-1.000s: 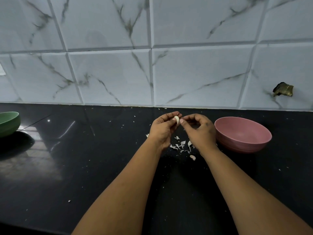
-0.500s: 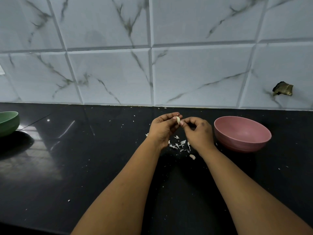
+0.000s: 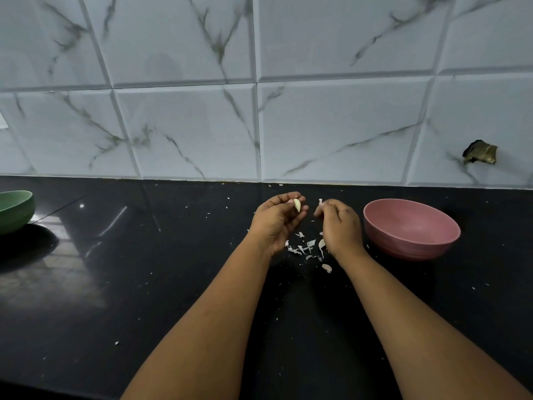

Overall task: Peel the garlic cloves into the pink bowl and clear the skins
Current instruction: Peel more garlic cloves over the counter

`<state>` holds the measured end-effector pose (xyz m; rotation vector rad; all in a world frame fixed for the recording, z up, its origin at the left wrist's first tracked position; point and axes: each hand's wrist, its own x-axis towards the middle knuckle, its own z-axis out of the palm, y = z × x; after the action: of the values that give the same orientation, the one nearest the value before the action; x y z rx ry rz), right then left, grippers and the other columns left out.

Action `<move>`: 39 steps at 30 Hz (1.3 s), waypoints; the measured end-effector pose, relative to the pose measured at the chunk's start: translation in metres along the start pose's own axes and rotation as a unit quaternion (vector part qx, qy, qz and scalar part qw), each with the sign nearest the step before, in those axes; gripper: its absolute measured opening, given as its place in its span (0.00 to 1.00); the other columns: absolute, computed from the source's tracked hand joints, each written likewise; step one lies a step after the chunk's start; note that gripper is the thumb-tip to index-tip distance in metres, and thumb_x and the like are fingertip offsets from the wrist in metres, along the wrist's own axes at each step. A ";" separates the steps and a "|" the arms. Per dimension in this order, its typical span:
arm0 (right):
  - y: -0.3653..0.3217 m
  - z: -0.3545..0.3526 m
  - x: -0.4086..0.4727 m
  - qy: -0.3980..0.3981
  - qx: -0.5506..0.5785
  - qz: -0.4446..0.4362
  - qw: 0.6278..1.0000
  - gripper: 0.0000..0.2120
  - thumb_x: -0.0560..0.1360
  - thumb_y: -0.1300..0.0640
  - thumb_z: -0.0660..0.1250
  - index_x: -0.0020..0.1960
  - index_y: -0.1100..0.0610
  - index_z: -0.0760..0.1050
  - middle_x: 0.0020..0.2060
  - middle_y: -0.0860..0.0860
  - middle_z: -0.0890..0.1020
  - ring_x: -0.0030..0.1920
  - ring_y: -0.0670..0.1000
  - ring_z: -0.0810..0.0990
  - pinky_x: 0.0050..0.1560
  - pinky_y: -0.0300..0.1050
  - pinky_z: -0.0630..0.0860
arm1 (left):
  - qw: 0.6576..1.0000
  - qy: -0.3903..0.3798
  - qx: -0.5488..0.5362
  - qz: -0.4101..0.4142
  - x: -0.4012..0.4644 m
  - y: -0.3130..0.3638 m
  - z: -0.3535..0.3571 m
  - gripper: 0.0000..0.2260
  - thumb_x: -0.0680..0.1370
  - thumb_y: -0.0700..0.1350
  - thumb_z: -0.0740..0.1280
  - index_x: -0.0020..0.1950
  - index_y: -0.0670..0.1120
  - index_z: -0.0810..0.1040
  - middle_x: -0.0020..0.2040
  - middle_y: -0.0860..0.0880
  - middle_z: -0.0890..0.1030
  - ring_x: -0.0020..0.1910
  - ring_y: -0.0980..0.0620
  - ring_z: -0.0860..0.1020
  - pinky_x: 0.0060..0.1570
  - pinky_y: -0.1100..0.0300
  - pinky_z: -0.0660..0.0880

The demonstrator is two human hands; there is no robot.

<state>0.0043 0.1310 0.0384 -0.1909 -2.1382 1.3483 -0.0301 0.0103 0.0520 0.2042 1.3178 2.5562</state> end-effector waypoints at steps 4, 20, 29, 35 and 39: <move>0.004 -0.001 0.001 0.035 -0.073 -0.042 0.996 0.07 0.75 0.54 0.68 0.39 0.52 0.78 0.48 0.53 0.78 0.51 0.53 0.75 0.55 0.47 0.71 | 1.000 -0.007 -0.013 0.015 0.000 -0.002 0.000 0.08 0.78 0.29 0.61 0.47 0.37 0.78 0.45 0.42 0.82 0.43 0.49 0.82 0.46 0.61 0.82; 0.005 0.002 0.000 -0.016 0.044 -0.029 0.998 0.12 0.75 0.58 0.69 0.57 0.49 0.77 0.44 0.45 0.81 0.43 0.40 0.79 0.46 0.30 0.75 | 0.931 0.024 0.344 0.120 0.005 -0.015 -0.006 0.13 0.75 0.36 0.71 0.58 0.42 0.76 0.38 0.48 0.82 0.40 0.53 0.81 0.45 0.63 0.79; 0.007 0.001 0.002 -0.005 0.213 0.062 0.975 0.09 0.76 0.67 0.67 0.46 0.54 0.79 0.40 0.51 0.82 0.40 0.47 0.81 0.45 0.37 0.78 | 0.833 0.027 0.508 0.218 0.006 -0.013 -0.009 0.09 0.74 0.39 0.71 0.52 0.48 0.79 0.37 0.52 0.81 0.40 0.54 0.79 0.45 0.58 0.77; 0.006 0.001 0.006 -0.002 0.292 0.115 0.949 0.09 0.80 0.69 0.58 0.53 0.65 0.77 0.42 0.55 0.81 0.40 0.46 0.81 0.41 0.32 0.79 | 0.854 0.047 0.481 0.194 0.006 -0.014 -0.008 0.07 0.80 0.41 0.63 0.47 0.50 0.80 0.40 0.54 0.83 0.41 0.52 0.80 0.48 0.49 0.80; 0.006 0.005 0.007 -0.024 0.329 0.139 0.934 0.08 0.81 0.65 0.60 0.48 0.62 0.78 0.46 0.59 0.82 0.46 0.50 0.83 0.48 0.41 0.81 | 0.846 0.045 0.486 0.214 0.003 -0.016 -0.005 0.07 0.77 0.49 0.70 0.50 0.48 0.80 0.40 0.56 0.82 0.41 0.57 0.80 0.45 0.60 0.78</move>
<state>-0.0051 0.1325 0.0342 -0.1897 -1.6168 2.1709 -0.0315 0.0167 0.0361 0.6170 2.7580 1.9067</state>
